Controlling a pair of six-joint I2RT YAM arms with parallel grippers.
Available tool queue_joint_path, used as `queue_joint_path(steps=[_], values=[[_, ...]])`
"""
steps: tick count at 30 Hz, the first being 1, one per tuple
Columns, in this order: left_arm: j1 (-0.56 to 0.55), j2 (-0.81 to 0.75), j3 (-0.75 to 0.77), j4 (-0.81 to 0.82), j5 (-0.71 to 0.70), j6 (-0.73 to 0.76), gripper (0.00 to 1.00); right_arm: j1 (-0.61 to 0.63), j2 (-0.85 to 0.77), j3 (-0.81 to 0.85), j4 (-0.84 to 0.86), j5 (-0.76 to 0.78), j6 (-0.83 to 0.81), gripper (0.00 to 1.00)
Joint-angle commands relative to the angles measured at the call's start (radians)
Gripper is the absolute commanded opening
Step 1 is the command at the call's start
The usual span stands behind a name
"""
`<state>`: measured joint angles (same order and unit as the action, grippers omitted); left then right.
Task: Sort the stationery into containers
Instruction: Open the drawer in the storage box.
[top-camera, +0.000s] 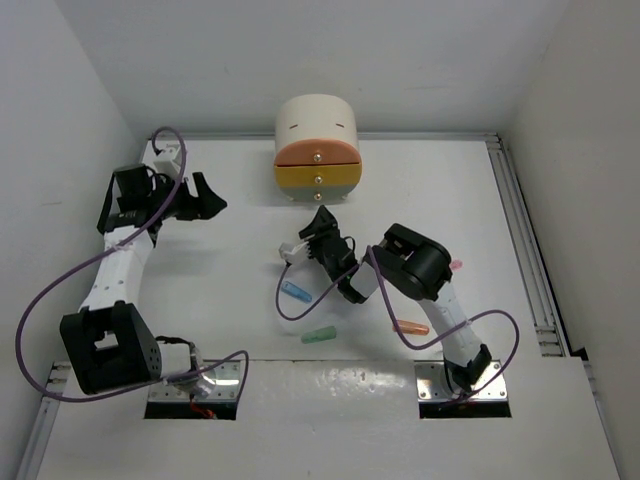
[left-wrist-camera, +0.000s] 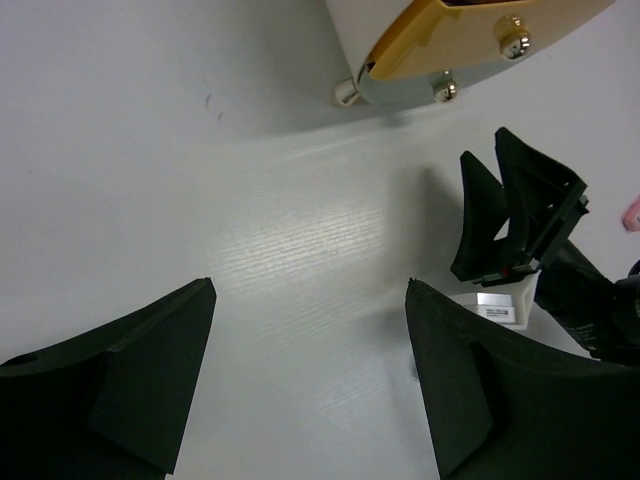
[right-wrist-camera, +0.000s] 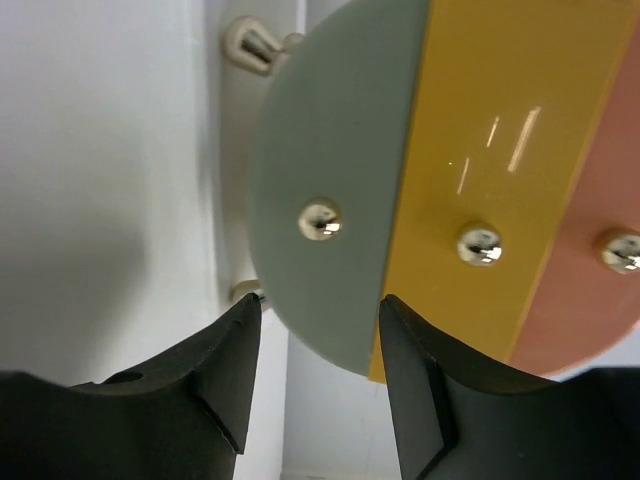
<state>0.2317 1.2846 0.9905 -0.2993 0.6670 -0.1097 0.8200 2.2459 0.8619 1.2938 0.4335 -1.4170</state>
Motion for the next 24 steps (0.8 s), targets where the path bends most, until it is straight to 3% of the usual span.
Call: queue_joint_path(steps=[1, 13, 18, 24], values=[[0.011, -0.060, 0.000, 0.055, 0.008, 0.008, 0.83, -0.008, 0.038, 0.045, 0.252, -0.009, -0.002, 0.49], [0.028, -0.036, -0.003, 0.066, 0.006, 0.016, 0.83, -0.016, 0.115, 0.101, 0.257, -0.018, 0.033, 0.57], [0.035, -0.022, -0.007, 0.065, 0.008, 0.016, 0.83, -0.025, 0.138, 0.121, 0.269, -0.018, 0.027, 0.68], [0.037, -0.010, -0.023, 0.068, 0.006, 0.022, 0.83, -0.041, 0.156, 0.144, 0.274, -0.032, 0.026, 0.69]])
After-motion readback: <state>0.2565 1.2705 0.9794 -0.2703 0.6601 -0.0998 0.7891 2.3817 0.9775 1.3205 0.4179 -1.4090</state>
